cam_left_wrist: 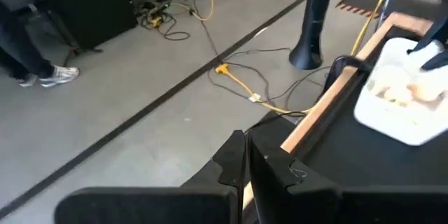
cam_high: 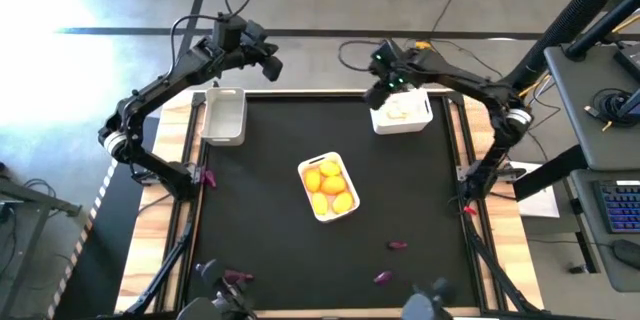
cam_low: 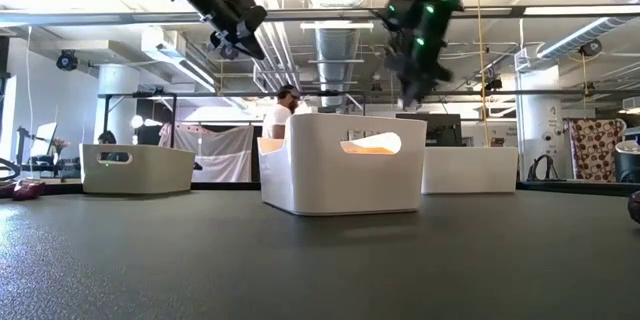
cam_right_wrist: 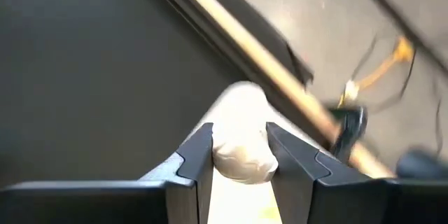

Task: Sort produce into baskets
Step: Put the garlic into the top white bin, then put the eggplant into the gray bin

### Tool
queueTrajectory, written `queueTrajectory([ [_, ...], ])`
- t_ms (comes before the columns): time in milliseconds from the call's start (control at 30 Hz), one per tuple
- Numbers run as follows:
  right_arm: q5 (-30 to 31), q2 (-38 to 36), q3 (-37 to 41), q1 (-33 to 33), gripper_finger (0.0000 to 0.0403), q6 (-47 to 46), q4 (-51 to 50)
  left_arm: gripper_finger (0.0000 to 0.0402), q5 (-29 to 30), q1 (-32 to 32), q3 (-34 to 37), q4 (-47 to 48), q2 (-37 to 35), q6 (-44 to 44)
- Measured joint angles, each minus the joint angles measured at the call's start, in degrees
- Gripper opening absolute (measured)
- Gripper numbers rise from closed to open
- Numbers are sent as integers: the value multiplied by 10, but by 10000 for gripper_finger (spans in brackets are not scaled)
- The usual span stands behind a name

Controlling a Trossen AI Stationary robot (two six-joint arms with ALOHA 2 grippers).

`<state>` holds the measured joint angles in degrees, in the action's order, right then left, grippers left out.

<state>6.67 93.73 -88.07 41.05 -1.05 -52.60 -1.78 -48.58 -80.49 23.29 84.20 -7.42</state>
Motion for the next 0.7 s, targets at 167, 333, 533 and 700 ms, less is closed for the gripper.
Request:
queueTrajectory([
  [167, 0, -23, 134, 20, 104, -90, 44, 1, -129, 1, 0, 27, -13, 10],
  [333, 15, -8, 202, 20, 104, -117, 111, 1, -293, 14, 4, 73, -19, 51],
  [533, 25, 1, 209, 21, 146, -139, 123, 1, -284, 94, 22, 167, -20, 107],
  [700, 24, -24, 185, 20, 217, -111, 57, 1, -146, 213, 23, 317, -27, 142],
])
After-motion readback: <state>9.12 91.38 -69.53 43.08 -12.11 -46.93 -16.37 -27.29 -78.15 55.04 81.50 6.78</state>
